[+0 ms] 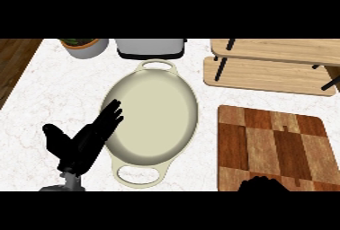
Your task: Pick the tomato from the cutting board and place it in the pot
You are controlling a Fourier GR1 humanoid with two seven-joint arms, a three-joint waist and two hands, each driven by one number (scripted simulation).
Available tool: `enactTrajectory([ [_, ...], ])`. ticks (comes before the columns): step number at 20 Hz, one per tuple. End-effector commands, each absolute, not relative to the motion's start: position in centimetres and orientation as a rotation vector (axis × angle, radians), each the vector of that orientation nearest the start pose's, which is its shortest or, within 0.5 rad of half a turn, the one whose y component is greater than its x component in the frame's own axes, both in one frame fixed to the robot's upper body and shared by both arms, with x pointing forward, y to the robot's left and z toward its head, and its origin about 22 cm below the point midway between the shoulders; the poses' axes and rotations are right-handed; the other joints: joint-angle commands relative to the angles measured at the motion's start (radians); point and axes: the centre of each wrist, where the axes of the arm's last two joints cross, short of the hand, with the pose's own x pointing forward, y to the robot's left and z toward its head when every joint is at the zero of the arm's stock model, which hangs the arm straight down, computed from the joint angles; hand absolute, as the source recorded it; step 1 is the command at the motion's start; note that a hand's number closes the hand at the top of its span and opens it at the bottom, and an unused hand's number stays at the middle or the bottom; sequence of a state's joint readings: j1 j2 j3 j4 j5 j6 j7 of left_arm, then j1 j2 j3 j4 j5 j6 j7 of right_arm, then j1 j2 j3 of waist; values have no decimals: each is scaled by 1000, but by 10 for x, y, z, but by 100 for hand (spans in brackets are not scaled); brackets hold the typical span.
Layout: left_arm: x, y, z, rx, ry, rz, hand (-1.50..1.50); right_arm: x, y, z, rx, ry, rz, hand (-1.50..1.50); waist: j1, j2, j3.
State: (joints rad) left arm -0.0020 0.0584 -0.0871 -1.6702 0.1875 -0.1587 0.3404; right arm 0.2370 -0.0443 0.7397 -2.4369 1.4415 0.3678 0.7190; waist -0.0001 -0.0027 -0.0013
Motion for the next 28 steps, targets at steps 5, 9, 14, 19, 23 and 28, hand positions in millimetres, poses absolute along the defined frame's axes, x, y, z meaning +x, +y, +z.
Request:
enactTrajectory([
  [5, 237, 213, 24, -282, -1330, -167, 0, 105, -118, 197, -892, -1629, 745, 150, 25, 9, -1],
  [9, 241, 214, 22, -278, -1321, -165, 0, 113, -116, 204, -879, -1647, 730, 150, 29, 11, -1],
  [14, 244, 217, 25, -296, -1332, -181, 0, 153, -94, 204, -862, -1616, 705, 150, 49, 15, -1],
  [19, 255, 213, 39, -305, -1331, -189, 0, 215, -68, 228, -822, -1625, 709, 150, 44, 10, -1],
  [23, 241, 212, 36, -286, -1309, -206, 0, 255, -41, 245, -791, -1615, 767, 150, 45, 6, 0],
  [28, 243, 210, 25, -305, -1321, -175, 0, 314, -19, 207, -789, -1624, 776, 150, 41, 11, 0],
])
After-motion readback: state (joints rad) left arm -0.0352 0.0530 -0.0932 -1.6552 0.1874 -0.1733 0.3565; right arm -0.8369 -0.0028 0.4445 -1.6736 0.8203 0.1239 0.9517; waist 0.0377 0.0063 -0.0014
